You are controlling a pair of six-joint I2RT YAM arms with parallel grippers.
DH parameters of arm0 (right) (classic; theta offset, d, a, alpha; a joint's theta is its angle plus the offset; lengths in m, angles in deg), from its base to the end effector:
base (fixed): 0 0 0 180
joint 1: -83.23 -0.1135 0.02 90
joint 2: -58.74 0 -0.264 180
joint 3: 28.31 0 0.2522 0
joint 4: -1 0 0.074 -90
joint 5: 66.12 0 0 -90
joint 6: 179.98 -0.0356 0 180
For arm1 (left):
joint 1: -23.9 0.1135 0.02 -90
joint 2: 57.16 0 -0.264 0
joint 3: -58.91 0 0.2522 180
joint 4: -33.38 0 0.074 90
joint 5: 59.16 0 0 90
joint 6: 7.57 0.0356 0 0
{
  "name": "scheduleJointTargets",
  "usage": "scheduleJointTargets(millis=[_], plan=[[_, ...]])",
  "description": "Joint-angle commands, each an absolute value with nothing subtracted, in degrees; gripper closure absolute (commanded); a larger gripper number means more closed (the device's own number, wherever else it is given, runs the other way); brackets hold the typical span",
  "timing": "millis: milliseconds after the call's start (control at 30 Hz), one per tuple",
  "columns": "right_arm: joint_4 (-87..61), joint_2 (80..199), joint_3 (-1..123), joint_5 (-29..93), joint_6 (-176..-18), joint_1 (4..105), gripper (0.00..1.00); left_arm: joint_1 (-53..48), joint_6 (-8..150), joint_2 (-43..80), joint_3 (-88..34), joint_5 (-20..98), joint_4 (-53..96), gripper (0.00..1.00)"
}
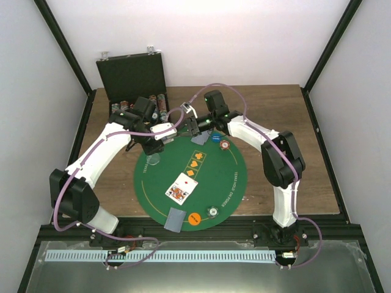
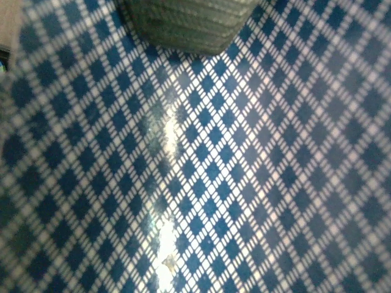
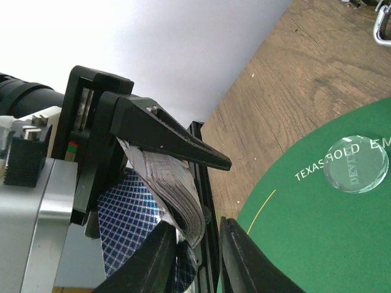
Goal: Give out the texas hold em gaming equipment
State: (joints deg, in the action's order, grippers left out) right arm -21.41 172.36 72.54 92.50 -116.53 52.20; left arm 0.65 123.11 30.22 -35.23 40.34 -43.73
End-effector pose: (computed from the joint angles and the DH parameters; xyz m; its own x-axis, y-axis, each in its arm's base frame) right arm 0.3624 0.2567 0.2495 -0.8171 -0.3014 -0.4913 -0.5308 0.0612 0.8453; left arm 0.2688 -0.1219 0.3042 -0.3692 0.8583 -0.3563 0.8979 0.4283 0.1013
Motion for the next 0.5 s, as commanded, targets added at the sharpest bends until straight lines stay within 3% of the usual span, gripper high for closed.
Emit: scheduleJointTargets(millis=[0, 333, 467], plan=[[-25.1, 170.0, 75.8, 91.4, -114.2, 52.6, 0.78, 1.0, 123.1, 29.4, -34.8, 40.9, -42.8, 0.6], [-28.7, 169.1, 77.2, 90.1, -112.4, 52.6, 0.77, 1.3, 123.2, 29.3, -34.1, 40.9, -42.6, 0.6], [-30.0, 169.1, 77.5, 89.5, -111.8, 52.6, 0.82, 1.4, 123.1, 29.2, -34.0, 40.9, -42.5, 0.6]])
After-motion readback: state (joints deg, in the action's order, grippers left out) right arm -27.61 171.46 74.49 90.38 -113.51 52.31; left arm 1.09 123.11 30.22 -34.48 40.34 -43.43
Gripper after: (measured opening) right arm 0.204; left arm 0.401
